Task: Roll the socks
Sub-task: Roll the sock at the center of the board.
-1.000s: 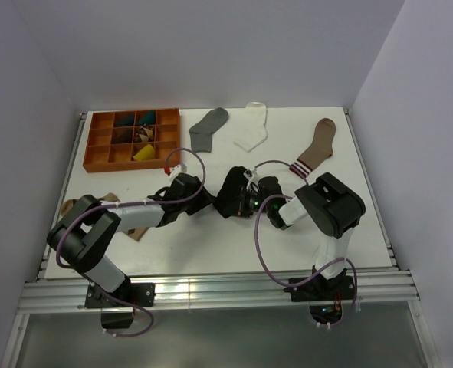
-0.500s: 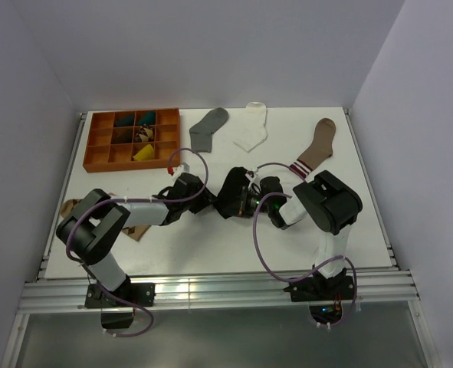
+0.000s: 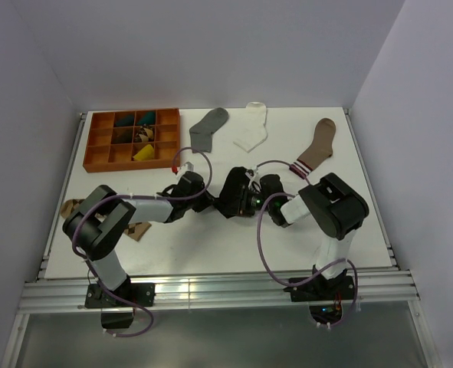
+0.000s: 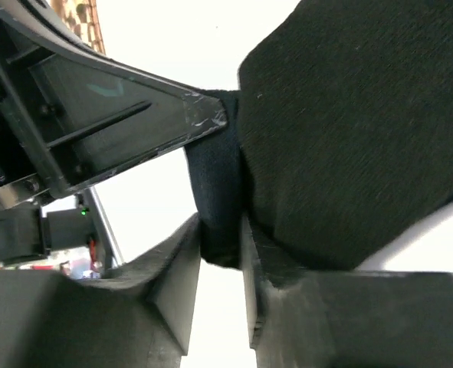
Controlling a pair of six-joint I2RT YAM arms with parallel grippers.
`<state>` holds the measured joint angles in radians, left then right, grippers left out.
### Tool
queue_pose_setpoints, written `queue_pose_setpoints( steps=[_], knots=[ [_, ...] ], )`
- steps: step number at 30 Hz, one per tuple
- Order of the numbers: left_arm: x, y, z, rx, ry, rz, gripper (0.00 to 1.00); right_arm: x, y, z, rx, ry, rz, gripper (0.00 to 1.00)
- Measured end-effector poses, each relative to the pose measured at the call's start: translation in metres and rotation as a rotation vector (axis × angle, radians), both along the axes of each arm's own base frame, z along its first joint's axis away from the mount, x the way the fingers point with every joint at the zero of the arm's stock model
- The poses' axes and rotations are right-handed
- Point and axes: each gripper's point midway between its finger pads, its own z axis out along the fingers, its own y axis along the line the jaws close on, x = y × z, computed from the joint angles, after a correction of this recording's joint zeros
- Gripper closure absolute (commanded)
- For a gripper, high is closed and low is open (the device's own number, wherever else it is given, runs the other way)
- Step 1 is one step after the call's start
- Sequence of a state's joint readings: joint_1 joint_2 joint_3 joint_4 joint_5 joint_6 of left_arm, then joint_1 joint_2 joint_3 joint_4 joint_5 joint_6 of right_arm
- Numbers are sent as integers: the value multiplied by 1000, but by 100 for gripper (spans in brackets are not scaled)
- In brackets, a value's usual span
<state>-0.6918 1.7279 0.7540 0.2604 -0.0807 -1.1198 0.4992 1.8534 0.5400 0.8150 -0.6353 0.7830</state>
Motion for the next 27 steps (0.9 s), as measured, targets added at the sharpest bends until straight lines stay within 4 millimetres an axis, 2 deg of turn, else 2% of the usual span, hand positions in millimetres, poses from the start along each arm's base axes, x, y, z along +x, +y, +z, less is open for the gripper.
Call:
queue_pose_setpoints(
  steps=[2,5,9,13,20,27],
  knots=[
    [-1,-1,0,8,4,-1,100,0,-4,4,-35,-15,-3,57],
    [0,-1,0,24,8,-1,100,4,-11,14,-110,-63,-12,51],
    [0,-1,1,45,6,-7,100,15,-16,37,-219,-185,-21,50],
    [-1,-2,1,69,1,-21,100,13,-11,55,-335,-348,14,48],
    [-2,-2,1,105,-8,-49,100,-4,2,44,-539,-540,134,48],
    [-2,-2,1,119,-6,-61,100,0,0,23,-706,-616,164,49]
  ],
)
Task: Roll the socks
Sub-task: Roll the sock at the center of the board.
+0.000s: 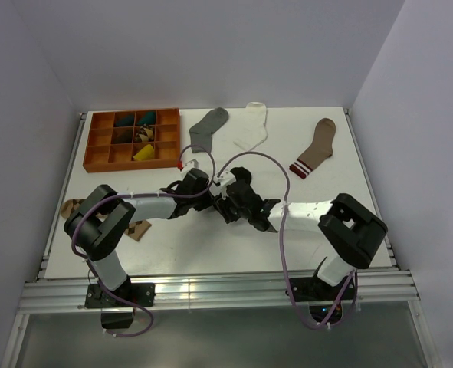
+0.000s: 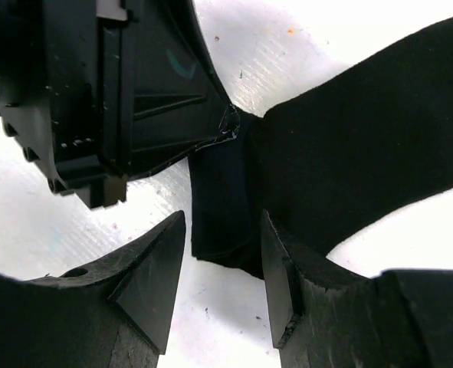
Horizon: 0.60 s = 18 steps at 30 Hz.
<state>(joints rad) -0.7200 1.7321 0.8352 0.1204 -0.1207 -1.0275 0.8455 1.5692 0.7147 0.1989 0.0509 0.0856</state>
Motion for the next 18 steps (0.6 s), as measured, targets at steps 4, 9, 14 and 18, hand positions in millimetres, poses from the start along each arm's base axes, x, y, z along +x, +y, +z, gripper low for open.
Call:
queue_pose_setpoints(
  steps=[4,9,14,18],
  knots=[
    [-1,1,0,10,2,-7,100,2,2,-8,-69,-39,-1,49],
    [-1,1,-1,13,6,-11,100,2,1,-15,-133,-77,-16,50],
    [-1,1,-1,15,10,-15,100,4,-1,-14,-157,-109,-46,51],
    [-1,1,-1,15,12,-16,100,5,-1,-14,-162,-124,-67,65]
  ],
)
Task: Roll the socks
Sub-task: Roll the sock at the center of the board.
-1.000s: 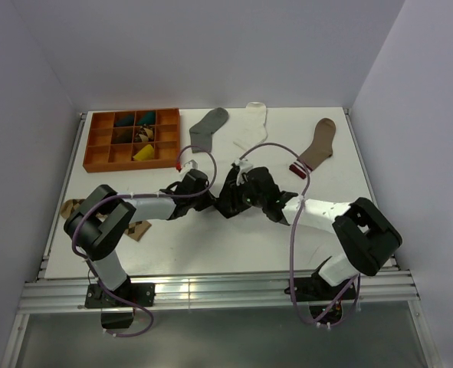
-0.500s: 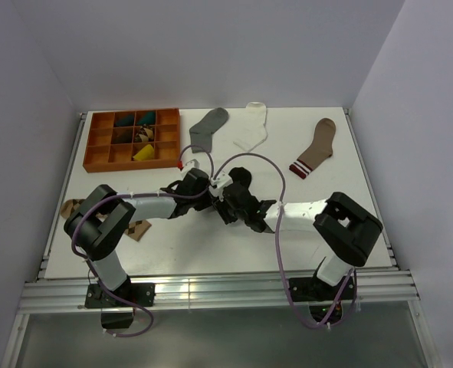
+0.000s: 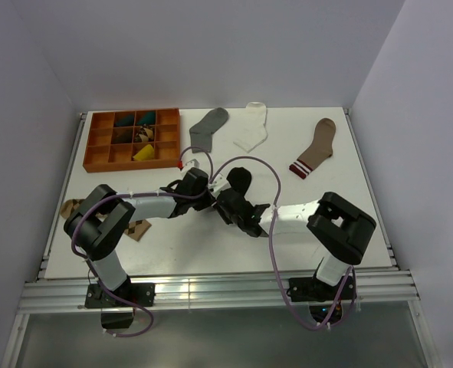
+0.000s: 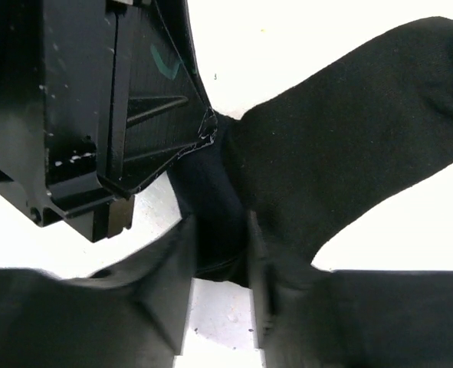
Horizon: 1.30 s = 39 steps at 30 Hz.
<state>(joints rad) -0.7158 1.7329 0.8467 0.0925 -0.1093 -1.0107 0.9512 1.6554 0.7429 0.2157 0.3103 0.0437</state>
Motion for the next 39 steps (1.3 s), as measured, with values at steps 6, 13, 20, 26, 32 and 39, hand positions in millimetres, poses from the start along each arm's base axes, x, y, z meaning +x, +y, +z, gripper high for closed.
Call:
queue_pose_setpoints(
  steps=[6,13,20,26,32,39],
  knots=[
    [0,0,0,0,0,0,97,-1,3,-1,16,6,-7,100],
    [0,0,0,2,-1,1,89,-11,11,-5,76,70,13,100],
    [0,1,-1,9,-5,3,63,-10,8,-6,229,206,-9,100],
    [-1,-2,5,-8,-21,-2,43,-4,0,-6,386,351,-56,100],
    [-10,9,11,-18,-35,18,33,1,-7,-9,556,510,-96,100],
    [-17,18,11,-27,-43,43,36,2,-12,-12,733,673,-113,100]
  ],
)
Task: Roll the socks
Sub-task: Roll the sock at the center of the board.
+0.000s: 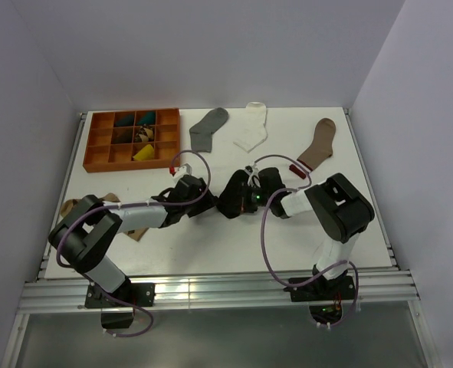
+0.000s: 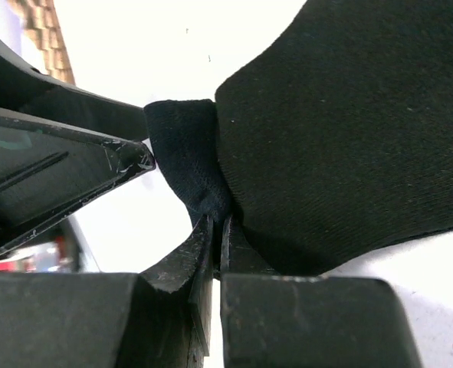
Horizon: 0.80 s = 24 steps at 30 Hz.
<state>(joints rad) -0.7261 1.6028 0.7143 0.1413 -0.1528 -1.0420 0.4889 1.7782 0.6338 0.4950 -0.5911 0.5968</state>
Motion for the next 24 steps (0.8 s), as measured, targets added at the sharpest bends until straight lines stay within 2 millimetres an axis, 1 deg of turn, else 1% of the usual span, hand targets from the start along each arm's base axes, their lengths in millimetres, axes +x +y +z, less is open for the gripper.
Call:
queue_pose_setpoints(
  steps=[7,12,14,17,19,20,22,24],
  knots=[
    [5,-5,5,-29,-25,-1,41,1,-2,-1,63,78,8,100],
    [8,-9,-3,-40,-18,8,46,2,-1,0,63,113,19,100],
    [9,-11,-3,-50,-21,8,48,2,-1,0,62,122,23,100],
    [11,-13,-4,-58,-22,12,52,2,-1,-1,64,132,26,100],
    [12,-14,-5,-63,-20,15,57,2,-1,-1,63,134,29,100],
    [12,-15,-7,-66,-16,15,59,2,-1,-1,62,134,29,98],
    [13,-17,-7,-71,-14,16,65,2,-2,-1,59,135,31,96],
    [14,-19,-9,-75,-9,10,71,2,-2,-1,55,135,34,89]
  ],
)
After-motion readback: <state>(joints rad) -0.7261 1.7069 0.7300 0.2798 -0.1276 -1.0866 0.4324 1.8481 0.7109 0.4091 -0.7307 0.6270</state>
